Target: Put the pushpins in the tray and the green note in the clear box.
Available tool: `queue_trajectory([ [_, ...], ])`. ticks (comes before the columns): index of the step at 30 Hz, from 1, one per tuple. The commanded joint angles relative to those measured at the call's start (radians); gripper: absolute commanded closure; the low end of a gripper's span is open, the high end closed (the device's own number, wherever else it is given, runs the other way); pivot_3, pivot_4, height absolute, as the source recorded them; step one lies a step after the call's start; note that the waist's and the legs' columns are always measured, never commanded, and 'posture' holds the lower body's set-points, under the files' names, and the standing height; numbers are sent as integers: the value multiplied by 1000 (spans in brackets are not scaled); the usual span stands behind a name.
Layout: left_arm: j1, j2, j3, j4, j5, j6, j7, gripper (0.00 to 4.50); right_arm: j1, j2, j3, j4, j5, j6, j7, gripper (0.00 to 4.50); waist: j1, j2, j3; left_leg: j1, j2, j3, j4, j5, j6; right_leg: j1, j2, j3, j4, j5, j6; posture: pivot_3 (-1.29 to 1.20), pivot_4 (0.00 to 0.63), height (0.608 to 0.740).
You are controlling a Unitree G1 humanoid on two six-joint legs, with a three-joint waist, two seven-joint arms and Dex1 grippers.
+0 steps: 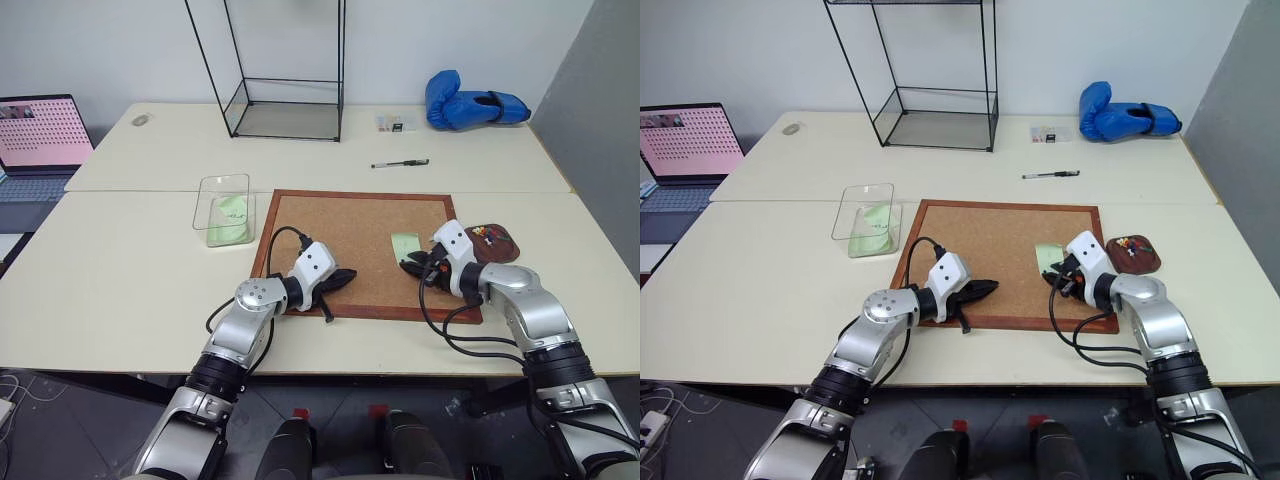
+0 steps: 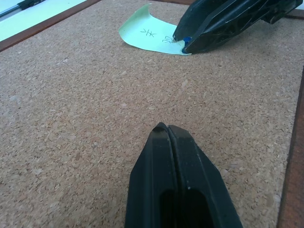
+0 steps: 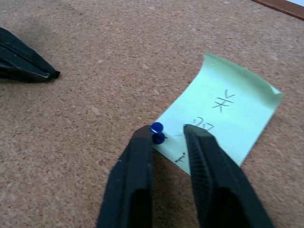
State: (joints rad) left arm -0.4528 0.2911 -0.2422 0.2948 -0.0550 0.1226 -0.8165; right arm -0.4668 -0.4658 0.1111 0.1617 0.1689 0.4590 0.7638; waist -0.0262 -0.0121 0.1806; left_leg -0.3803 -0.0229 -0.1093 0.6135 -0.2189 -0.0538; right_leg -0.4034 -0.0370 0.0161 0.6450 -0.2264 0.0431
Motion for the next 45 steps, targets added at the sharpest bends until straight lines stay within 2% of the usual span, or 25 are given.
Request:
queue_trajectory([
  [1,39,2,-48,47,37,31,-7,4500,-23,-6,-13,-18,-3,-27,0,4348,0,0,0,0,0,0,0,0,0,0,0,0,0,0,0,0,150,740],
  [2,39,2,-48,47,38,32,-7,4500,-22,-7,-13,-23,-2,-28,3,4481,0,0,0,0,0,0,0,0,0,0,0,0,0,0,0,0,150,740],
  [14,44,-4,-40,33,29,64,3,4500,-40,-79,5,-212,-4,-86,73,4481,0,0,0,-1,0,0,0,0,0,-1,0,0,-1,0,0,0,150,740],
  [18,15,-29,-6,58,17,54,46,4500,-50,-104,21,-241,-21,-112,94,4481,1,-1,-1,-1,0,0,0,0,0,0,0,0,-1,0,0,0,150,740],
  [21,-6,-64,58,24,-50,107,68,4500,-43,-111,37,-238,-44,-142,97,4481,2,-1,-1,-1,0,0,0,0,0,0,0,0,0,0,0,0,150,740],
  [26,-39,-119,207,-105,-247,317,92,3639,-40,-118,67,-218,-95,-211,92,4500,-4,-4,1,-2,0,-1,0,0,0,-1,0,-1,0,0,1,0,150,740],
  [32,-60,-142,314,-190,-408,513,144,2373,-52,-112,85,-182,-134,-272,86,4500,-6,-7,3,-4,1,-1,0,0,0,-3,0,-1,-1,0,0,0,150,740],
  [40,-104,-218,424,-204,-584,659,231,912,-72,-103,101,-167,-166,-316,83,4500,-6,-8,4,-4,0,-1,0,0,0,-3,0,-1,-1,0,0,0,150,740],
  [45,-164,-277,459,-119,-626,678,285,35,-78,-106,106,-199,-176,-322,92,4500,-3,-8,4,-4,0,-1,0,0,0,-3,0,-1,-1,0,0,0,150,740],
])
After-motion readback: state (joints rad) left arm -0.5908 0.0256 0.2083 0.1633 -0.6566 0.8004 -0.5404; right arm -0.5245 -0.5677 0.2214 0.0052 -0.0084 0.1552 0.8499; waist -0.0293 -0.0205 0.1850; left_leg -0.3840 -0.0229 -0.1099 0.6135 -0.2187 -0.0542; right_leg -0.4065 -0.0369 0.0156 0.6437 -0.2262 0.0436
